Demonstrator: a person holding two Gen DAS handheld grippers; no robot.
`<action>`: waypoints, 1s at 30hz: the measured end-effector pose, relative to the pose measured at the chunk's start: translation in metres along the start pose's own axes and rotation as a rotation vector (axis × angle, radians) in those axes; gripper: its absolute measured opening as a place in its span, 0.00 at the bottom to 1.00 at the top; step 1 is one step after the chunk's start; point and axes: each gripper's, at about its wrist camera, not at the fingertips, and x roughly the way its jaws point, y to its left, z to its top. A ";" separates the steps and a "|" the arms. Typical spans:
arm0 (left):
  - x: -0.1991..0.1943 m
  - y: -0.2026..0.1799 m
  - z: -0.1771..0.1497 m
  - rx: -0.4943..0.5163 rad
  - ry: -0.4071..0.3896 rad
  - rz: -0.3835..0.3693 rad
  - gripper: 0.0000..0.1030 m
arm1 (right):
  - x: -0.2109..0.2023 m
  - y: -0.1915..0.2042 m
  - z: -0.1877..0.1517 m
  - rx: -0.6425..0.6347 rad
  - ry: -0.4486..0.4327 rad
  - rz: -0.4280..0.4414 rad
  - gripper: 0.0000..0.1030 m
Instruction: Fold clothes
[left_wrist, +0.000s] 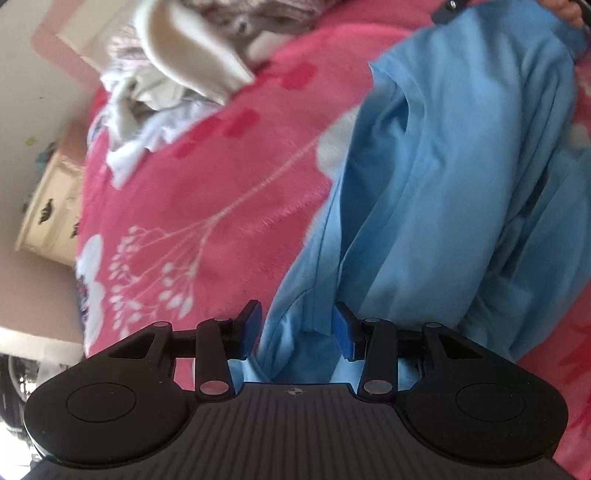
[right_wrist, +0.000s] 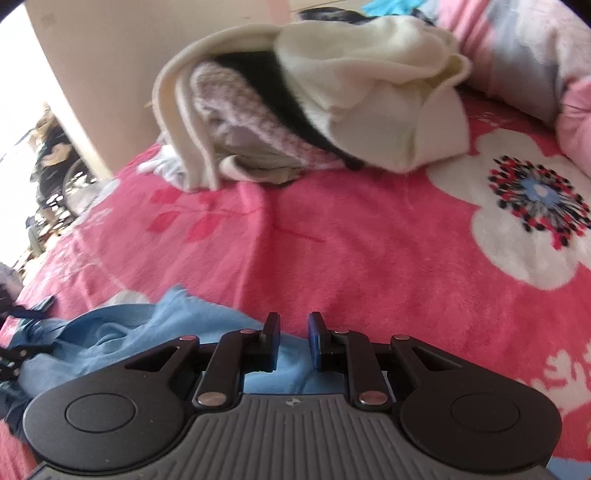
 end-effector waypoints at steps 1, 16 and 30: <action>0.002 0.003 -0.001 -0.002 -0.001 -0.018 0.41 | 0.000 0.001 0.000 -0.011 0.003 0.022 0.24; 0.023 0.075 -0.015 -0.506 -0.131 -0.129 0.19 | 0.058 0.063 0.032 -0.293 0.093 0.185 0.40; 0.015 0.058 -0.022 -0.299 -0.090 -0.215 0.37 | 0.059 0.068 0.032 -0.411 0.181 0.230 0.55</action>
